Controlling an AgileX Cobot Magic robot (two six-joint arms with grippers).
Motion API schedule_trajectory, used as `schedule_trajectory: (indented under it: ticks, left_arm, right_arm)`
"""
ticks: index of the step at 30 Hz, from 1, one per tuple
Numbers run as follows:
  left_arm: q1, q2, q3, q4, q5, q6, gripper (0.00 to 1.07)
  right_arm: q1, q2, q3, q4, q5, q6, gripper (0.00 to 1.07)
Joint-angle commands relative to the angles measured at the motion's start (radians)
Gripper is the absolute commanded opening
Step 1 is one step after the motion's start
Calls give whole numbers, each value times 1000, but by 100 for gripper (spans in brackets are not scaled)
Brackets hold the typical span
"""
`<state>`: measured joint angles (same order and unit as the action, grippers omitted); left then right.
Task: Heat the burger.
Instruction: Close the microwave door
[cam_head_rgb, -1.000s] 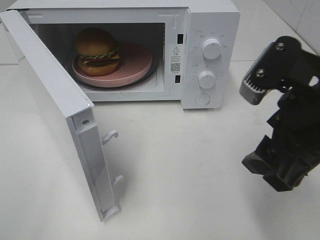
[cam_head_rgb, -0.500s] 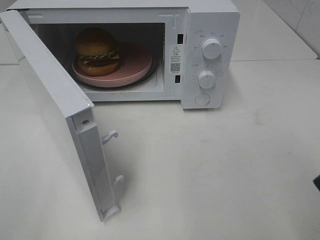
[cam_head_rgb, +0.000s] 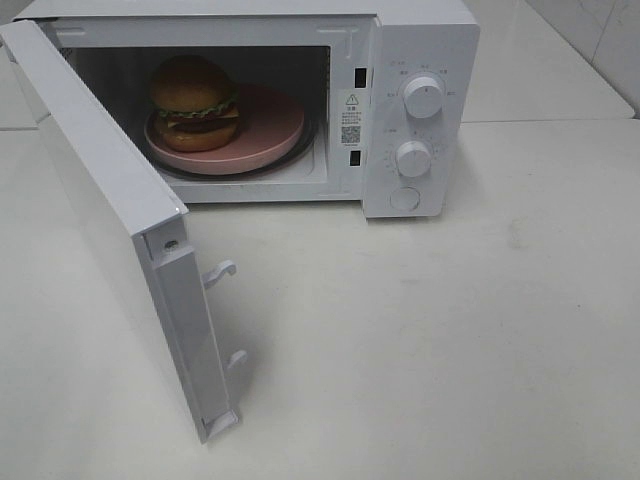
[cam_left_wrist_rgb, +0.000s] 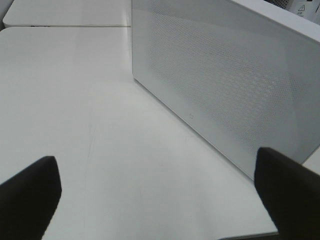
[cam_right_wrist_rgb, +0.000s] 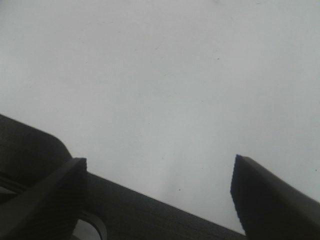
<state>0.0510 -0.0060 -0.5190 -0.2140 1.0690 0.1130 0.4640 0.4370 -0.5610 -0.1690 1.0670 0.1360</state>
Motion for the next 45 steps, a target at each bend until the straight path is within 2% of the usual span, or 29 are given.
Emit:
schedule_trajectory:
  ticks: [1,2,5,8,10,13,26,45]
  left_arm:
    - [3,-5,2,-1,2,-1,98]
    - [3,-5,2,-1,2,-1,98]
    - [3,-5,2,-1,2,-1,98]
    - [3,-5,2,-1,2,-1,98]
    - [3,-5,2,-1,2,-1,98]
    - [3,-5,2,-1,2,-1,98]
    - [3,-5,2,-1,2,-1,98]
    - [3,-5,2,-1,2,-2,98]
  right_arm:
    - [-76,-58,6,-2,-20,4,76]
    - [-117,-93,6,-1,-38,3,76]
    - [-164,-142,6,6,-58,11,76]
    - [-174,-155,6,6,-61,18,76]
    - [-220,-219,17,6,-65,28,76]
    - [-242,-265,49,10,-78,28,76]
    - [-372,-472,56,56,-71,-12,76]
    - [-372,-472,56,59,-71,-11,75]
